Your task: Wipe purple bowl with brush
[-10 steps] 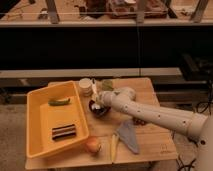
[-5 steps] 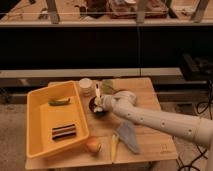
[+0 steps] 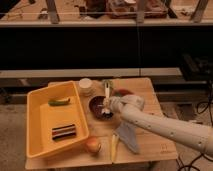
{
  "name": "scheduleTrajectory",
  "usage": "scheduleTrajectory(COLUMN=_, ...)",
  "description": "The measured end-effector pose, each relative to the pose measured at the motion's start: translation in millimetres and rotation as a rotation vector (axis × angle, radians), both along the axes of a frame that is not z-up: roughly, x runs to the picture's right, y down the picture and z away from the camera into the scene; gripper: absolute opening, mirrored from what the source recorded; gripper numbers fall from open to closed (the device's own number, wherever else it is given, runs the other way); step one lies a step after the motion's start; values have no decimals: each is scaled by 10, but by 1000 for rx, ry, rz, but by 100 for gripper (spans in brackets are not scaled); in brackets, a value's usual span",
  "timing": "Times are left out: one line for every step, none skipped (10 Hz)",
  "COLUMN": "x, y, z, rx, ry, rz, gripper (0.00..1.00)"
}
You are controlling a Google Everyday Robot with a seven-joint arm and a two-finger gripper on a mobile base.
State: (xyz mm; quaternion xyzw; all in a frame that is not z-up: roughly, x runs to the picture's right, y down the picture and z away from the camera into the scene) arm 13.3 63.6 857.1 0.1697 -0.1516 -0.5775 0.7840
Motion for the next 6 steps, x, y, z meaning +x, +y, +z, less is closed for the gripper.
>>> scheduleTrajectory(x=18, y=-46, z=41, rx=10, ry=2, rz=5, gripper=0)
scheduleTrajectory(x=15, y=-114, z=104, rx=23, ry=-2, rz=5, gripper=0)
scheduleTrajectory(x=-14, y=-194, z=173, rx=37, ry=-10, rz=-4, gripper=0)
scheduleTrajectory(x=-87, y=-260, z=233, rx=47, ry=-23, rz=-13, gripper=0)
scheduleTrajectory(x=-130, y=-301, z=268, rx=56, ry=-32, rz=-20, gripper=0)
scheduleTrajectory(x=-175, y=-347, z=304, rx=68, ry=-43, rz=-28, gripper=0)
